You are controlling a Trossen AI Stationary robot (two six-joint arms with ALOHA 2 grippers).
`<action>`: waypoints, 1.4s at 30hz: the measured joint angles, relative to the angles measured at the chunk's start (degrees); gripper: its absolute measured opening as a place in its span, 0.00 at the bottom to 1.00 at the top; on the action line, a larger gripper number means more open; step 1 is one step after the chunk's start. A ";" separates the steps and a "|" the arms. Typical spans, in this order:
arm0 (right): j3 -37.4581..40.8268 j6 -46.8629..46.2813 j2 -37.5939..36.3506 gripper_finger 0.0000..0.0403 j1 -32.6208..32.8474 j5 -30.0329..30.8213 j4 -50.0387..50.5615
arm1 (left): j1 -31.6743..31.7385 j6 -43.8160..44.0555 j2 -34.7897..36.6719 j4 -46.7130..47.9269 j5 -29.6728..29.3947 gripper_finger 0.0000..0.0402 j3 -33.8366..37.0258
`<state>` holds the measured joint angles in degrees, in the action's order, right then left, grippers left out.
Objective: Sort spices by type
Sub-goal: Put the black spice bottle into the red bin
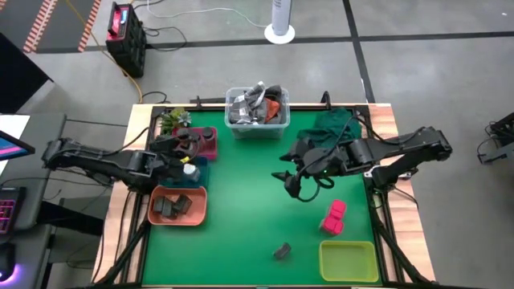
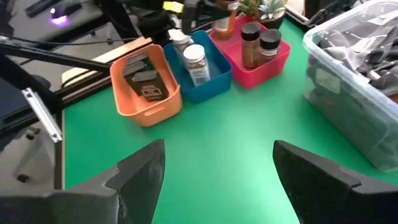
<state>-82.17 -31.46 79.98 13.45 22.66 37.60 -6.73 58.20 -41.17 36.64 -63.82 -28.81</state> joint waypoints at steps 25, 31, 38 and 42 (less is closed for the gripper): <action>0.02 -5.17 -0.11 0.80 2.67 2.82 -0.35 | 12.08 4.60 -2.44 -10.11 -2.28 0.40 11.77; 0.02 -5.45 -0.11 0.80 2.67 2.82 -0.34 | 13.16 3.69 -2.45 -15.10 -1.17 0.46 14.32; 0.02 -5.63 -0.08 0.80 2.67 2.83 -0.34 | 14.85 2.51 -2.47 -16.75 -1.21 0.56 15.27; 0.02 -5.62 -0.08 0.80 2.67 2.82 -0.34 | 14.85 2.72 -2.45 -16.90 -0.99 0.58 15.27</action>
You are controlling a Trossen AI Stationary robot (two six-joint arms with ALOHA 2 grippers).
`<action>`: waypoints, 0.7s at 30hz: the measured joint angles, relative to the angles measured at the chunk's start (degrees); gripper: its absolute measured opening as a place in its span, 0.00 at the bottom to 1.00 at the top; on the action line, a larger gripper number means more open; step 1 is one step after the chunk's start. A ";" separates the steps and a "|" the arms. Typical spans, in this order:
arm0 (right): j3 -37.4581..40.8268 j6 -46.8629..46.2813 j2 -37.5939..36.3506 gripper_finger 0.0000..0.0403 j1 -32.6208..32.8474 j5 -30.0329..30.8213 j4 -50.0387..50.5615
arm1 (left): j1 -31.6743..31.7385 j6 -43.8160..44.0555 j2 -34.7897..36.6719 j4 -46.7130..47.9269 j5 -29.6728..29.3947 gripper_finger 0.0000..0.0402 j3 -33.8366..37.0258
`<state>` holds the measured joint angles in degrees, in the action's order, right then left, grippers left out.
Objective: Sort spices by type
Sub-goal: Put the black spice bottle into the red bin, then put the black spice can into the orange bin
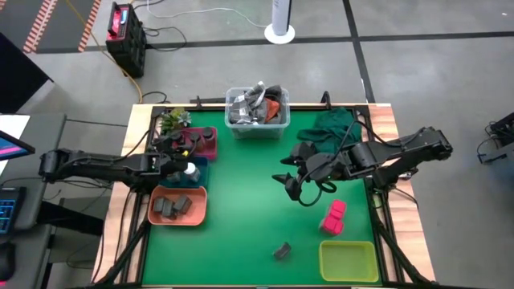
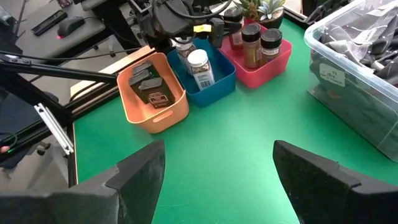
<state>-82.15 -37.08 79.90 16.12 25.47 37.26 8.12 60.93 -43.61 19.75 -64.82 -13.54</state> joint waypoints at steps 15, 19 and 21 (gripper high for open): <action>0.00 0.00 0.02 0.80 0.85 -0.02 0.15 | -0.04 -6.73 2.37 0.10 0.15 0.59 -2.78; 0.00 0.04 0.02 0.80 0.85 -0.02 1.81 | -0.07 -15.20 4.39 0.20 0.24 0.59 -5.86; 0.00 0.54 0.02 0.80 0.85 -0.08 2.59 | -0.07 -19.39 5.51 0.26 0.28 0.59 -7.41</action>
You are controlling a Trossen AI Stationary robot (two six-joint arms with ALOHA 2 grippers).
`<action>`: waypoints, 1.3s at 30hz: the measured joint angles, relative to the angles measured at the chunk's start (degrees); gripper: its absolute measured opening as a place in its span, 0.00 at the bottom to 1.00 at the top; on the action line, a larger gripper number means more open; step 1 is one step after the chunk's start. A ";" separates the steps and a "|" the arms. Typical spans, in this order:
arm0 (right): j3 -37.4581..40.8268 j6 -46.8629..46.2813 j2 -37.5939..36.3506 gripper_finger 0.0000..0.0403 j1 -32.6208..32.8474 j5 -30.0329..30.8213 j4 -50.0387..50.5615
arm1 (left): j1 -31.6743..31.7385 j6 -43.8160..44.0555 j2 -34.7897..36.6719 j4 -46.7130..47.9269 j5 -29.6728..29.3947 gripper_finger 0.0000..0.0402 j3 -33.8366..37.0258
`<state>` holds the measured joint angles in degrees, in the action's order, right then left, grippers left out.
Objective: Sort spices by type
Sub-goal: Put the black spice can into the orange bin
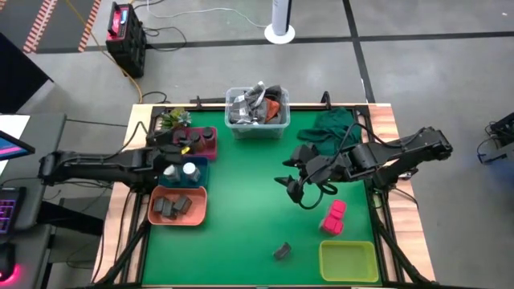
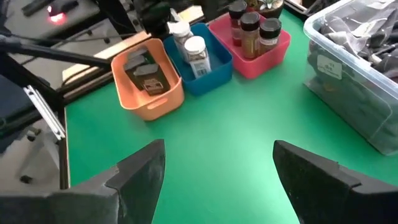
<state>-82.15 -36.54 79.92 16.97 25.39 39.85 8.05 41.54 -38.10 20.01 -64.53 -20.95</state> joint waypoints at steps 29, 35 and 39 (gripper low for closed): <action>3.96 -1.00 1.79 0.80 0.62 -29.01 33.08 | -17.59 -3.73 -21.17 2.89 30.41 0.59 -27.89; 5.73 9.51 3.09 0.77 7.17 -30.29 18.68 | -20.55 -7.59 -26.71 4.32 35.82 0.59 -33.84; 5.73 15.98 5.62 0.76 8.71 -29.84 11.56 | -20.94 -3.93 -28.11 5.99 35.92 0.59 -36.88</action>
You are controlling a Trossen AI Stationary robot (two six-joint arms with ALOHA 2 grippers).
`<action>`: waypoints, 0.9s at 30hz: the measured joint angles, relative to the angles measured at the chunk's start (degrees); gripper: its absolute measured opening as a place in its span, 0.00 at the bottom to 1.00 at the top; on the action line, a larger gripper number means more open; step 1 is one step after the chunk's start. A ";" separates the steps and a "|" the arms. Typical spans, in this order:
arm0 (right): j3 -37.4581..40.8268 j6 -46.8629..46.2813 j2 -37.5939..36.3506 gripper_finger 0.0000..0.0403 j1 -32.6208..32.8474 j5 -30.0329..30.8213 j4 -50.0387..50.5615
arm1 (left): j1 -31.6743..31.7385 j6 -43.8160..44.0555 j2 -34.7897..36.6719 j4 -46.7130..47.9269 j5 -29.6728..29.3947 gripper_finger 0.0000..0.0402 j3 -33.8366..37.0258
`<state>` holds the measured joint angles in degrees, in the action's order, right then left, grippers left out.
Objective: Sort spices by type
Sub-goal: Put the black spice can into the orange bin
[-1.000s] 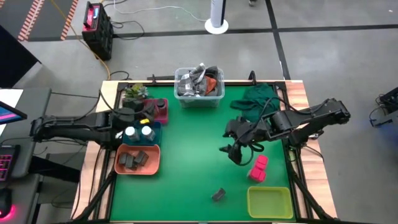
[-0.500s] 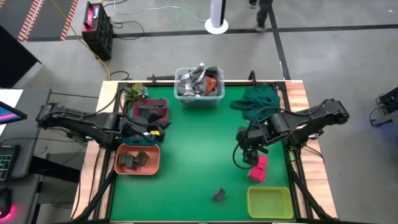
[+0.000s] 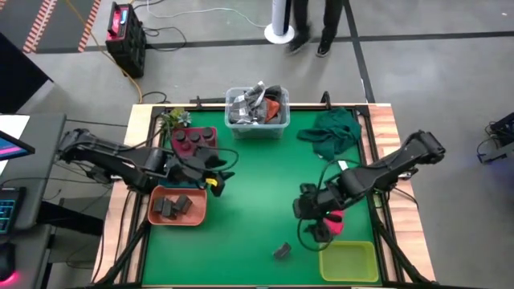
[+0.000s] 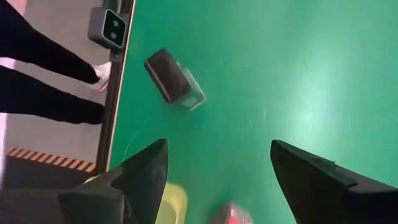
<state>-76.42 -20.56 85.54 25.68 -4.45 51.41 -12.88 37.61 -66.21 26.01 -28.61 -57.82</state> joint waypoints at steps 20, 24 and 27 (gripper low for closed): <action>-13.03 19.27 21.25 0.76 3.50 -0.29 -2.86 | -7.52 5.93 -0.14 20.73 0.86 0.59 -10.77; -13.97 19.32 22.65 0.76 4.58 -0.21 -2.32 | -10.06 8.86 -0.14 21.49 0.77 0.59 -10.77; -14.08 19.19 22.62 0.76 5.40 1.24 -2.35 | -12.17 9.69 -0.15 21.52 -0.45 0.59 -10.77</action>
<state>-90.51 -1.37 108.16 31.08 -3.21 49.06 -25.05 47.30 -66.37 47.53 -29.06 -68.60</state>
